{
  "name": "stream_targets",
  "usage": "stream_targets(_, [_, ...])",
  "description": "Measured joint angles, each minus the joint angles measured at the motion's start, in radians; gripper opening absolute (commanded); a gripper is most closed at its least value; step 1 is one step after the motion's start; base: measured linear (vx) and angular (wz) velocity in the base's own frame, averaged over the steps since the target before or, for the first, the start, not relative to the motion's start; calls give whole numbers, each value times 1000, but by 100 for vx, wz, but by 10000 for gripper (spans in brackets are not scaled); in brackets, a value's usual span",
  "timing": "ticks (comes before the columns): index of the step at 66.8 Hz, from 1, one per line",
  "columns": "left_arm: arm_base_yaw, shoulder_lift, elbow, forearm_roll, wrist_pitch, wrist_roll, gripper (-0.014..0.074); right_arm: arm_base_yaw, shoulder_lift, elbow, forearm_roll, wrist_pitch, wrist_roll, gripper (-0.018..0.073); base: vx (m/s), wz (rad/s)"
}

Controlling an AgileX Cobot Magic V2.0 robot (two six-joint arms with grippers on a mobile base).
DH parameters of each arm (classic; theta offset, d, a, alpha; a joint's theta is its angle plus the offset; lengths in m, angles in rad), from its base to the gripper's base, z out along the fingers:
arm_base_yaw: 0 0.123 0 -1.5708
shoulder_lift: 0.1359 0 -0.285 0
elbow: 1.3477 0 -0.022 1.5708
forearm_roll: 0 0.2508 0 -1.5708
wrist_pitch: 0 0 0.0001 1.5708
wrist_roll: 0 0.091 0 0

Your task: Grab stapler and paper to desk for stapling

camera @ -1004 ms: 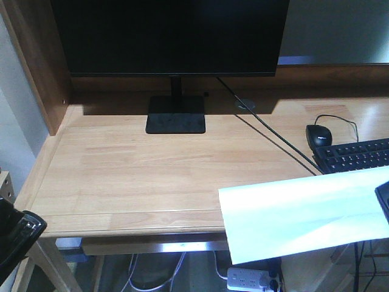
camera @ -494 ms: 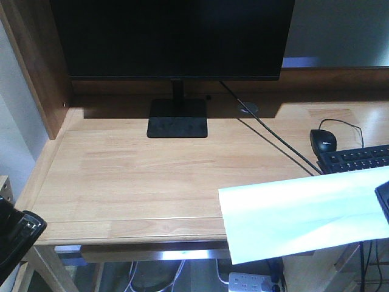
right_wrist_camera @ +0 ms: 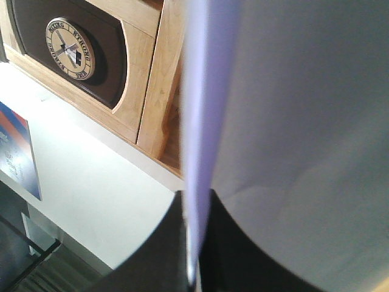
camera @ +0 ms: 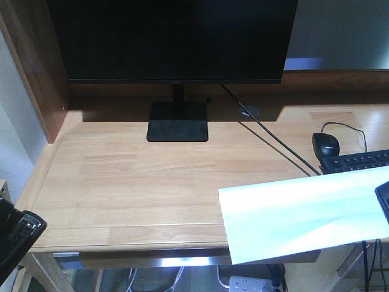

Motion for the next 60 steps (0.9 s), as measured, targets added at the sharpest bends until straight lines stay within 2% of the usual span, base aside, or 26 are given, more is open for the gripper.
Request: stream_targets(60, [0, 0, 0, 0, 0, 0, -7, 0, 0, 0, 0, 0, 0, -6, 2, 0])
